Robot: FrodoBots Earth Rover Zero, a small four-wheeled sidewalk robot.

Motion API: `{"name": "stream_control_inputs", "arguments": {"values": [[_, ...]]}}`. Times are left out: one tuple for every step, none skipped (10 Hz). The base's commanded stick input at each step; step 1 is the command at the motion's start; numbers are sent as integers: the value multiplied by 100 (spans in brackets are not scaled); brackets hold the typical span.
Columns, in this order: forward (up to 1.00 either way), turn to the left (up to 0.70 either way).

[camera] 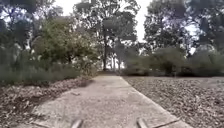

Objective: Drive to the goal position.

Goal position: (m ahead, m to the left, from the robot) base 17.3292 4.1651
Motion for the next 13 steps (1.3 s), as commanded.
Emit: {"name": "stream_control_inputs", "arguments": {"values": [[45, 0], [45, 0], [60, 0], [60, 0], [60, 0], [60, 0], [60, 0], [60, 0], [60, 0], [60, 0], [60, 0], [60, 0], [60, 0]]}}
